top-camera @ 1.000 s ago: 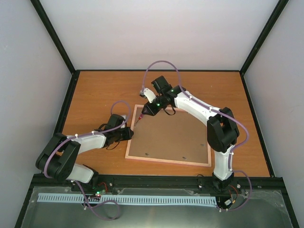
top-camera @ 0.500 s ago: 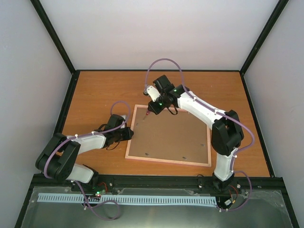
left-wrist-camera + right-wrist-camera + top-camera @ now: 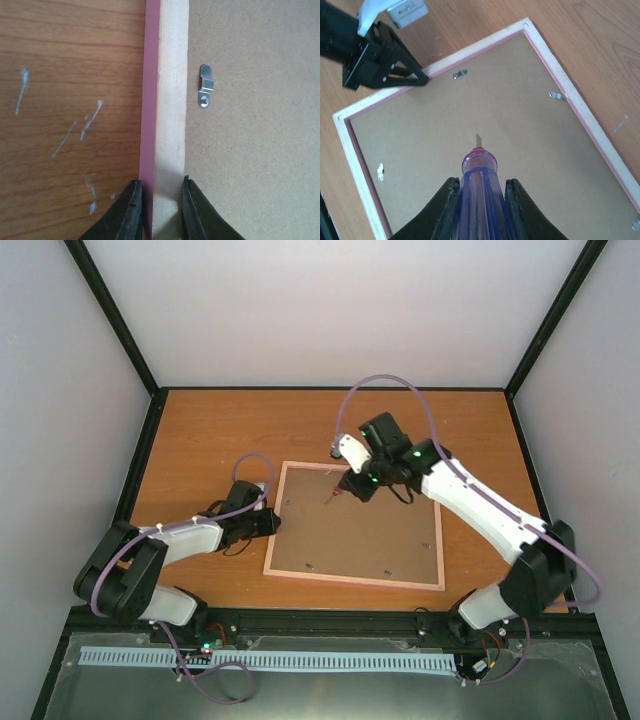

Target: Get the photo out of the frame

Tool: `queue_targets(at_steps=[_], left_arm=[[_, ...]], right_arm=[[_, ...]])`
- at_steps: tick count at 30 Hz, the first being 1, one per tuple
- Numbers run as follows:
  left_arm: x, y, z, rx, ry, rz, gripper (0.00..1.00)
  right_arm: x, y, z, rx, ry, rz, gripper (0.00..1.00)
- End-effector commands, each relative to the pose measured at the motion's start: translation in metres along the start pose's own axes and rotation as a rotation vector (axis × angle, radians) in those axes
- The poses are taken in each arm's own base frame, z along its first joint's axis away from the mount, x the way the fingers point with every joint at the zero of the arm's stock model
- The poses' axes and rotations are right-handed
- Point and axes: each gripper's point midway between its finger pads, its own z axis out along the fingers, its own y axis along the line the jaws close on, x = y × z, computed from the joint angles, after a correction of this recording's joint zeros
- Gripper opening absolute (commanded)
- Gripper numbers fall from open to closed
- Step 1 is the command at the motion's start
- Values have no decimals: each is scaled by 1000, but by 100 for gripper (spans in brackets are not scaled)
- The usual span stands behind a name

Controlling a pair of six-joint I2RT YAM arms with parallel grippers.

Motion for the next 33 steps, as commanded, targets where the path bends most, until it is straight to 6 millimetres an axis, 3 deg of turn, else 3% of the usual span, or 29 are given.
queue_targets(at_steps=[1,4,11,14,20,23,30,33], left_arm=[[18,6,-9,-50,97,-52,18],[1,0,-18,-82,78,-16,37],[-64,-53,-20,22,3,206,50],[-98,-80,-9,69,-33,271,53],[-148,-120,29,148,-59,400,59],[-160,-130,51,173,-44,445,61],[-174,-126,98,129,-4,523,61],[-168,-129,113,168,43,530,60]], right_arm=[[22,-7,-33,63,-43,-60,3],[44,-7,-49,65,-51,-91,3],[87,47,-97,-71,-99,-350,3],[109,68,-111,-150,-65,-413,3],[149,76,-106,-219,87,-413,3],[165,79,-105,-248,159,-410,3],[194,76,-98,-248,270,-388,3],[199,71,-97,-222,298,-376,3]])
